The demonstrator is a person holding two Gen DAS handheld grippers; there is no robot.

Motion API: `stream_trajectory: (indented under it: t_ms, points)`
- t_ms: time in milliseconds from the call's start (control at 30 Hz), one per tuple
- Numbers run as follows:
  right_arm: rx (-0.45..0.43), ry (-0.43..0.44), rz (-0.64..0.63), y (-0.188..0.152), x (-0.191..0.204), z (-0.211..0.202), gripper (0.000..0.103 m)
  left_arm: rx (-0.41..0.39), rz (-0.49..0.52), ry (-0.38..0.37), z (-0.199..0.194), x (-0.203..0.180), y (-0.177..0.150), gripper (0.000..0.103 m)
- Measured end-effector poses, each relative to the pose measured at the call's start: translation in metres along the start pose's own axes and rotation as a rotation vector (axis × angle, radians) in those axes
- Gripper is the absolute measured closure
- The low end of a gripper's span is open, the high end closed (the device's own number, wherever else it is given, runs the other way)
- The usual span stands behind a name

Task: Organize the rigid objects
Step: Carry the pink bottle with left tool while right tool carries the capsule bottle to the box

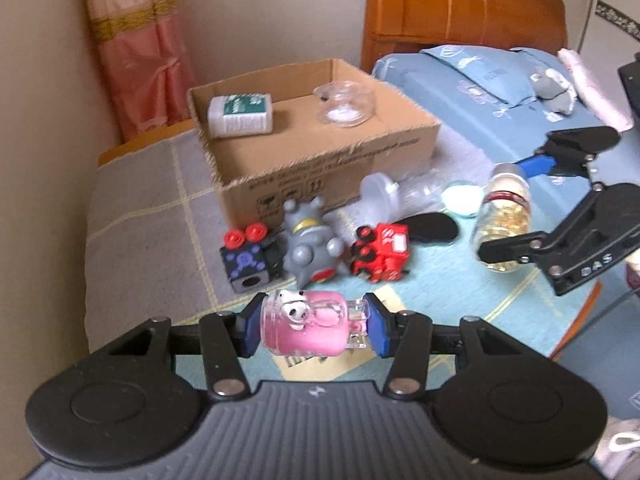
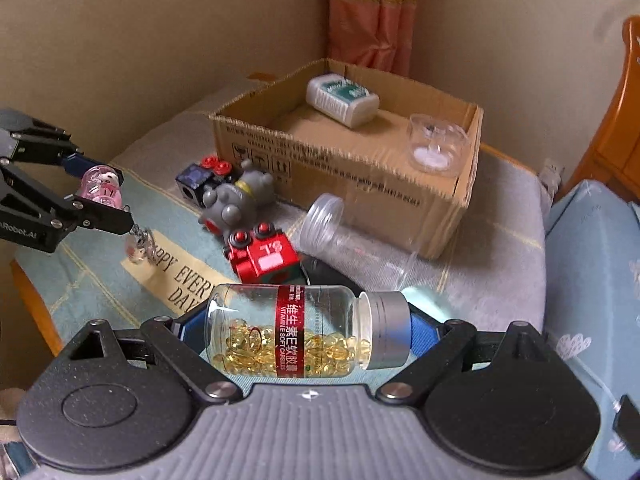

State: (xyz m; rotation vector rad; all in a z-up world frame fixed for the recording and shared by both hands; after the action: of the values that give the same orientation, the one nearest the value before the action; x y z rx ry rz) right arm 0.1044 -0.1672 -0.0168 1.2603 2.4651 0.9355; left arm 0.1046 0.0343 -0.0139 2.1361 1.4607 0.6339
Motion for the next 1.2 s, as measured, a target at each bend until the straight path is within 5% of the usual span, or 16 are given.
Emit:
stream_trajectory:
  t_ms: [233,500,833,1133,1200]
  points:
    - [-0.055,-0.014,-0.008,0.026,-0.012,-0.014,0.007,-0.109,-0.034,-0.032,-0.025,0.000,0.055,0.053]
    - [-0.109,-0.033,0.010,0.069,-0.038,-0.025,0.007,-0.152,0.020,0.013,-0.017,0.001,0.127,0.053]
    - [-0.129,-0.063,0.049,0.116,-0.076,-0.010,0.007,-0.067,0.048,0.074,0.049,0.003,0.165,0.053]
    - [-0.086,-0.073,0.110,0.120,-0.101,0.030,0.007,0.026,0.032,0.093,0.098,0.016,0.163,0.053]
    - [-0.079,-0.045,0.131,0.119,-0.104,0.033,0.000,0.036,0.033,0.094,0.102,0.018,0.161,0.053]
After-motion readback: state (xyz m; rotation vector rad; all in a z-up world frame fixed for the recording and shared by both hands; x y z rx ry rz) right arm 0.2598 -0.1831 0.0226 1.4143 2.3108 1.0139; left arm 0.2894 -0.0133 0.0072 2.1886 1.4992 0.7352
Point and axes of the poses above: each gripper's, at about its wrist camera, not at the fingertips, and z roughly the way its jaws point, x to its left, y to its top, the point moved 1 cm from there along z, roughly the way its jaws point, and after that the axes turned 10 degrees about y, right-handed, at the moved point
